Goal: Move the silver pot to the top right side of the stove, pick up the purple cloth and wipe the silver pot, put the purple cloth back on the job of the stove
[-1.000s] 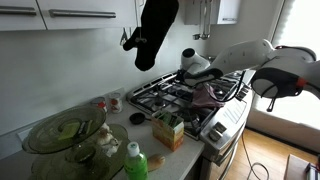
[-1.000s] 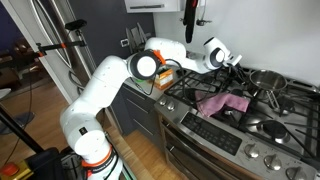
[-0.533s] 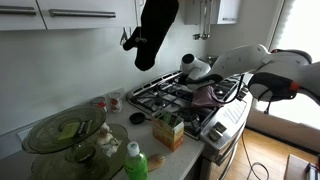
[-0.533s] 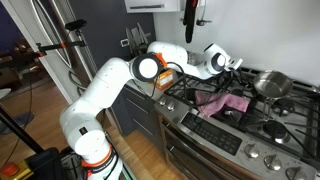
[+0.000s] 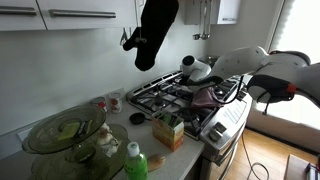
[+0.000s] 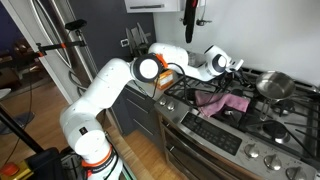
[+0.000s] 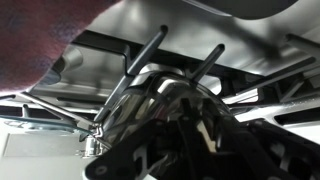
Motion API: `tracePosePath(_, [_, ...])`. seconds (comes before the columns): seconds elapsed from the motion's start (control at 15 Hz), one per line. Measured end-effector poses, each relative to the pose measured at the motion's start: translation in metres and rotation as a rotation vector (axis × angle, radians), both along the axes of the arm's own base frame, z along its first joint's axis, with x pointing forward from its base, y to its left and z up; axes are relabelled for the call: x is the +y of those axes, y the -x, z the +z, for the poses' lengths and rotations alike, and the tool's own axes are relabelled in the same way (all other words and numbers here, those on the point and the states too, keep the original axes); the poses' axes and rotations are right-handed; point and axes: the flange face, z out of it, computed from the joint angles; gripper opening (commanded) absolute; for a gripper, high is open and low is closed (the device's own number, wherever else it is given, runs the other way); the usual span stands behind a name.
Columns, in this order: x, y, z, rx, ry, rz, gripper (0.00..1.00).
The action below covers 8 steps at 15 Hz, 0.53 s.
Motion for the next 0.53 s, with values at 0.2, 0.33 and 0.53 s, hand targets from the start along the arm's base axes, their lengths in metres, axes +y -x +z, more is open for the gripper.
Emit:
tracePosePath(0.2, [0.001,0.000,0.015,-0.024,-0.001,-0.002,0.74])
tracePosePath(0.33, [-0.001,0.002,0.033,-0.044,-0.001,-0.004,0.89])
tracePosePath(0.53, [-0.005,0.006,0.056,-0.062,-0.001,-0.005,1.00])
